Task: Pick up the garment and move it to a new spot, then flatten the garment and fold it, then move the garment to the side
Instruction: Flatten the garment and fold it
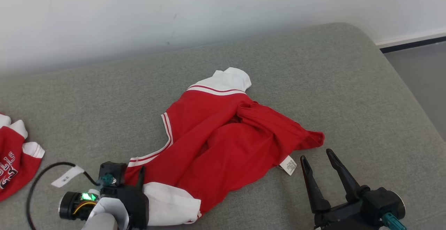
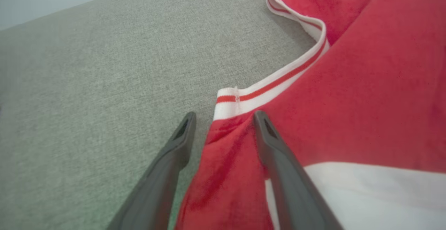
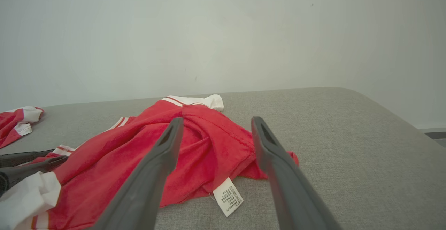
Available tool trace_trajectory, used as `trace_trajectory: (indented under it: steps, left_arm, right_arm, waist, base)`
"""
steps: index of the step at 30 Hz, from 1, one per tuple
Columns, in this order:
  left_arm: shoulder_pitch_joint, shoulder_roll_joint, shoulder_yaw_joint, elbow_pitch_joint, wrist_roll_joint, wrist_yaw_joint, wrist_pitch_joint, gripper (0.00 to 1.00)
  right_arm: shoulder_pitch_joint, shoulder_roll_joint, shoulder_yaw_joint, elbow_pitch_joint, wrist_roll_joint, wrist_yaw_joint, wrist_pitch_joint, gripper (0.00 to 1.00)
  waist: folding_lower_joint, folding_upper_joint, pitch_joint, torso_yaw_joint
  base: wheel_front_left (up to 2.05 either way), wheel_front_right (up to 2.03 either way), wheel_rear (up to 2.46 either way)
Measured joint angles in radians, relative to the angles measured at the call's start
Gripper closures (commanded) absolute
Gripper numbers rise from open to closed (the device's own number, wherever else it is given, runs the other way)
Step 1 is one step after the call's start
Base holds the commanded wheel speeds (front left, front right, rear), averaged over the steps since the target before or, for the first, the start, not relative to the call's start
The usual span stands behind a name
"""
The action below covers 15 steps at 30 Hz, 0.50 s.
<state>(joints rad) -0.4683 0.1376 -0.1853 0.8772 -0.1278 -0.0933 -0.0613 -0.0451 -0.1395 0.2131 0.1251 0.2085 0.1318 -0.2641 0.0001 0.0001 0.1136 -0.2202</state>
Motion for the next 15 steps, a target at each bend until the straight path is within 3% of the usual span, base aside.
trace_trajectory:
  steps: [6, 10, 15]
  left_arm:
    - [-0.046, -0.041, 0.038, -0.036, -0.220, -0.035, 0.074, 1.00]
    - [-0.096, -0.030, -0.002, -0.208, -0.431, -0.038, 0.138, 1.00]
    - [-0.153, -0.004, 0.014, -0.427, -0.668, -0.037, 0.232, 1.00]
  right_arm:
    - [0.000, 0.017, -0.018, 0.003, 0.007, 0.000, 0.000, 0.00]
    - [0.000, 0.019, -0.026, 0.005, 0.013, 0.000, 0.000, 0.00]
    - [0.005, 0.026, -0.027, 0.012, 0.014, 0.000, 0.000, 0.00]
  waist:
    - [0.0000, 0.0000, -0.007, -0.019]
    - [0.0000, 0.0000, -0.016, -0.030]
    - [-0.0001, 0.0000, -0.037, -0.038]
  base:
    - [0.00, 0.00, 0.00]
    - [0.00, 0.00, 0.00]
    - [0.00, 0.00, 0.00]
